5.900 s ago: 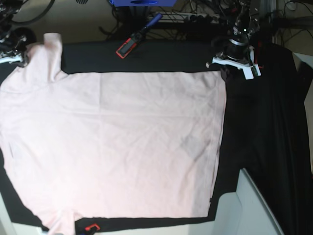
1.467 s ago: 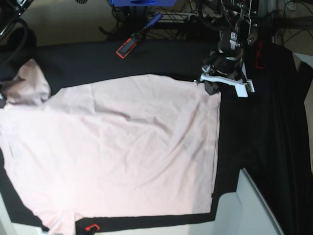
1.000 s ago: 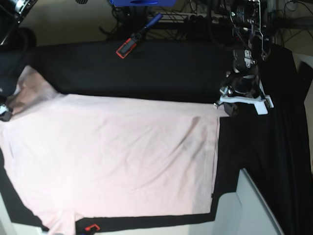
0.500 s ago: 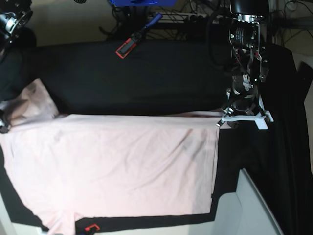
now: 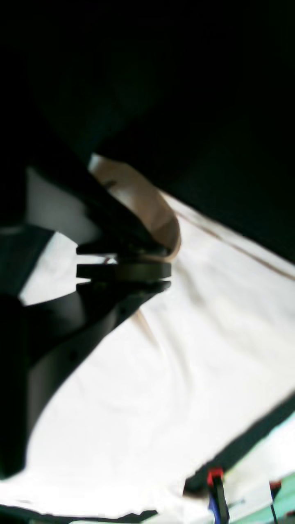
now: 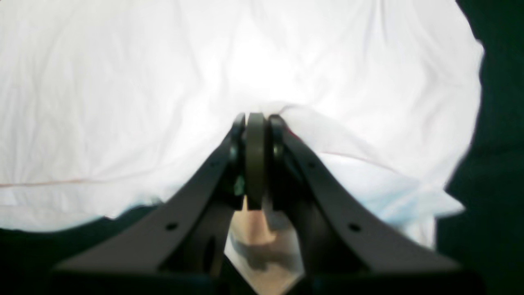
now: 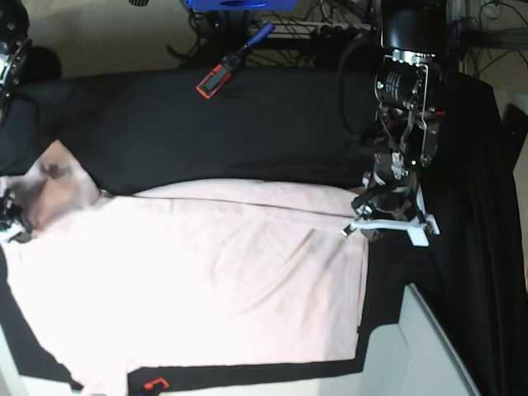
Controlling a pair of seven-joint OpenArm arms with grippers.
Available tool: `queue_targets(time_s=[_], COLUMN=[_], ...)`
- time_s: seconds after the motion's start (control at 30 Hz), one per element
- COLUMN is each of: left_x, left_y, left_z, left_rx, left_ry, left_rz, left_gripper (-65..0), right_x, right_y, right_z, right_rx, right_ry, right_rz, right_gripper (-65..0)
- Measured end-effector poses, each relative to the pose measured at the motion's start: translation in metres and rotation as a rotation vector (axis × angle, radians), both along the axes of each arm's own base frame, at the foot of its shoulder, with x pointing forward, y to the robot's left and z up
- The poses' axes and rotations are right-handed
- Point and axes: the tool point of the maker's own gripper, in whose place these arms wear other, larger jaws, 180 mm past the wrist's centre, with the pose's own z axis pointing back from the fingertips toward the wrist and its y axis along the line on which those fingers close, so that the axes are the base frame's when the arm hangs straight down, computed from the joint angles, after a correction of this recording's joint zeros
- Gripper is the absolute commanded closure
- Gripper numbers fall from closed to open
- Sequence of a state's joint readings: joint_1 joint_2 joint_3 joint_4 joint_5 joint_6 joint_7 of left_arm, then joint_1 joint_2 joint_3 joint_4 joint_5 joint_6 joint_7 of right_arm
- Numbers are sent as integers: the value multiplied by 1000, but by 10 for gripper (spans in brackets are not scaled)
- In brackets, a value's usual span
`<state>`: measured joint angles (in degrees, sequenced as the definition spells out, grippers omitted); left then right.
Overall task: Fold the T-shirt properly
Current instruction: 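Lay the folded shoulder edge down across the shirt and open both grippers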
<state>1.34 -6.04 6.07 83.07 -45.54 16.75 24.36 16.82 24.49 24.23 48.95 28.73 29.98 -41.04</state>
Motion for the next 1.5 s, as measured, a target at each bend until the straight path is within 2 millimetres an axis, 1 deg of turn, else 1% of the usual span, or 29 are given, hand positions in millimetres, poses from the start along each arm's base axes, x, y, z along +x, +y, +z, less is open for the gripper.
queue_targets(time_s=[0.13, 0.23, 0.3, 0.37, 0.4, 0.53, 0.63, 0.73, 0.87, 0.97, 1.03, 1.13, 1.23, 1.3, 1.43, 1.5], left_x=[-5, -6, -6, -6, -5, 0, -1, -1, 6, 12, 13, 13, 7, 4, 18, 26], left_y=[7, 6, 10, 15, 15, 14, 18, 20, 20, 20, 21, 23, 25, 25, 25, 23], left_z=[-19, -24, -26, -25, -24, -20, -21, -21, -16, -11, -14, -25, -38, -41, -30, -23], left_rx=[5, 2, 39, 108, 114, 119, 121, 122, 121, 121, 123, 122, 122, 121, 122, 123], left_ry=[59, 71, 79, 81, 80, 67, 71, 72, 61, 43, 53, 83, 121, 132, 99, 81], left_rz=[18, 19, 11, -2, -2, -8, 1, 5, 7, 6, 7, 12, 16, 16, 18, 12], left_gripper=[0, 0, 0, 0, 0, 0, 0, 0, 0, 0, 0, 0, 0, 0, 0, 0], right_x=[11, 23, 25, 26, 28, 30, 30, 35, 31, 28, 30, 35, 34, 35, 36, 43], right_y=[10, 13, 12, 7, 6, 5, 5, 2, -3, -9, -13, -14, -15, -16, -18, -14], right_z=[0, 10, 12, 12, 13, 16, 16, 19, 2, 0, 4, 9, 9, 9, 7, 10], right_rx=[-18, -18, -21, -29, -30, -31, -31, -25, 1, 1, -6, -7, -10, -16, -93, -112], right_ry=[4, -36, -40, -28, -31, -39, -37, -78, -38, -23, -32, -54, -59, -67, -32, -40], right_rz=[49, 57, 53, 21, 18, 17, 17, -13, -63, -70, -74, -79, -84, -85, -46, -33], right_gripper=[0, 0, 0, 0, 0, 0, 0, -1, -1, -1, -1, -1, -1, -1, -1, -1])
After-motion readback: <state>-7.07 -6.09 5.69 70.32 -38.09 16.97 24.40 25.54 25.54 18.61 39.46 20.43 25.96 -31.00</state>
